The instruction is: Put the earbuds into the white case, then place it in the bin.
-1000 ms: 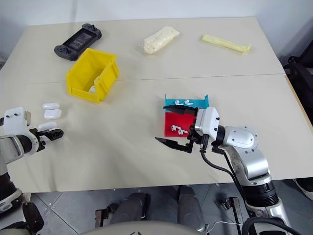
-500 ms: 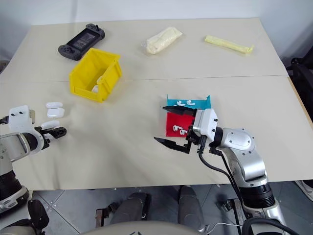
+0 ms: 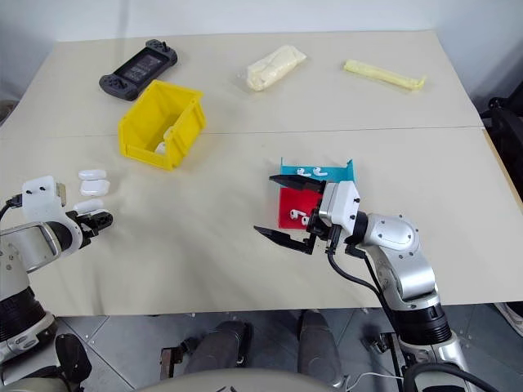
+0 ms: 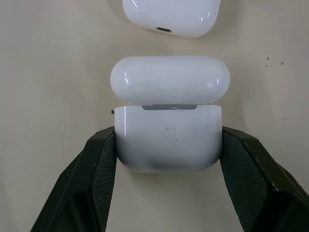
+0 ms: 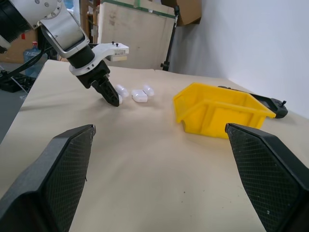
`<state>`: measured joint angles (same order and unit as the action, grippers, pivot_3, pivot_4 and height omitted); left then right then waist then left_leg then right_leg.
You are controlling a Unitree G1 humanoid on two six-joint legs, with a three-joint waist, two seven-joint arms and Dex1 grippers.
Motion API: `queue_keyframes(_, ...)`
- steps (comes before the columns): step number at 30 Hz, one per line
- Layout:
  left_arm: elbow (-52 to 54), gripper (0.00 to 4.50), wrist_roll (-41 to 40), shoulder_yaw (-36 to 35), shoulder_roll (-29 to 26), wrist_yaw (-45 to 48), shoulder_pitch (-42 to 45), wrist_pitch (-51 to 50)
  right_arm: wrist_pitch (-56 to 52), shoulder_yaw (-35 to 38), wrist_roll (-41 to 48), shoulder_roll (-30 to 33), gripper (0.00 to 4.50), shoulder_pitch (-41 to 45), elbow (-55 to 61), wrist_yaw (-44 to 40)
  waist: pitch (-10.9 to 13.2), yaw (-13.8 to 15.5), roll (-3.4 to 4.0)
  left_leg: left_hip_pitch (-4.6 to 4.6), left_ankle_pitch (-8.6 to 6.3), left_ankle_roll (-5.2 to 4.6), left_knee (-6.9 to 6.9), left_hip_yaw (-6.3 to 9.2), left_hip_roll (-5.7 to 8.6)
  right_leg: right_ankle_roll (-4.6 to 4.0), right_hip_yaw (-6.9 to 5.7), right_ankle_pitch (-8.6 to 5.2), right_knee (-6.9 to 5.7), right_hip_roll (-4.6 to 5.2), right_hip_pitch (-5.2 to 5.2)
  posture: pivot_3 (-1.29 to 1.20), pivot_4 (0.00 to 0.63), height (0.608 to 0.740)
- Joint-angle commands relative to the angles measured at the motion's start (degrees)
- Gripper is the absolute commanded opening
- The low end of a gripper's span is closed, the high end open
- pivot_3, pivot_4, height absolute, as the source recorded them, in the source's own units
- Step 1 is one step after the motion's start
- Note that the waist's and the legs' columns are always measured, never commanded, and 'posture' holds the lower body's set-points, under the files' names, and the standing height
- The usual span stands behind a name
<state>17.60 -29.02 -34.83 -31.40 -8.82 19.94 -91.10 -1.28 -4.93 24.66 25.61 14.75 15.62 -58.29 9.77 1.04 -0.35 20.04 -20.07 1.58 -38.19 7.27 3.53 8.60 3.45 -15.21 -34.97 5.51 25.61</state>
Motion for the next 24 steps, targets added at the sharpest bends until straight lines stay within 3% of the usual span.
queue_keyframes(1, 0.8, 2.77, -0.9, -0.8, 0.8, 0.1, -1.2, -1.4, 1.2, -0.6, 0.3, -0.6, 4.5, 0.7, 0.7, -0.2, 0.0, 0.0, 0.01, 0.0, 0.0, 0.0, 0.0, 0.0, 0.0, 0.0, 0.0, 0.0, 0.0, 0.0, 0.0, 0.0, 0.15, 0.74)
queue_keyframes(4, 5.2, 2.77, -1.7, -3.9, 1.8, 5.2, 0.0, 0.4, 1.1, -0.5, 0.5, -0.5, 4.5, 1.1, 0.2, -0.5, 0.0, -0.2, -0.01, 0.02, 0.0, 0.0, 0.01, 0.0, 0.0, 0.0, -0.01, 0.0, -0.01, -0.02, 0.0, 0.0, 0.15, 0.74)
queue_keyframes(9, 13.4, 2.77, -7.2, -6.6, 2.2, 17.7, -6.5, 13.0, 1.0, 0.4, 1.2, 0.7, 4.5, 1.6, -0.5, -1.8, 0.0, -0.8, -0.08, 0.1, -0.01, 0.02, 0.0, 0.0, -0.07, 0.0, -0.07, 0.0, 0.07, -0.02, 0.01, 0.0, 0.15, 0.74)
queue_keyframes(13, 19.2, 2.77, -17.2, -12.1, 4.2, 36.5, -14.9, 29.7, 0.0, 1.9, 1.8, 3.2, 4.5, 2.0, -0.3, -3.1, 0.0, -1.5, -0.06, 0.1, -0.04, 0.03, 0.04, -0.05, -0.14, -0.01, 0.0, 0.0, 0.14, -0.04, 0.02, 0.0, 0.15, 0.74)
queue_keyframes(18, 16.1, 2.77, -14.2, 0.3, 7.9, 53.4, -16.9, 52.9, -1.2, 5.7, 2.5, 7.9, 4.5, 2.4, -1.0, -3.7, 0.1, -0.7, -0.05, 0.07, -0.03, 0.03, 0.0, -0.32, -0.11, -0.08, -0.15, 0.0, 0.48, -0.04, -0.13, 0.0, 0.15, 0.74)
queue_keyframes(24, 9.8, 2.77, -12.7, 15.6, 11.5, 62.3, -12.6, 63.0, -2.6, 12.7, 2.8, 13.0, 4.5, -3.3, 1.4, -1.7, 0.0, 0.3, -0.08, 0.13, -0.03, -0.07, -0.03, -0.32, -0.05, -0.1, -0.18, 0.07, 0.6, -0.03, -0.18, 0.0, 0.15, 0.74)
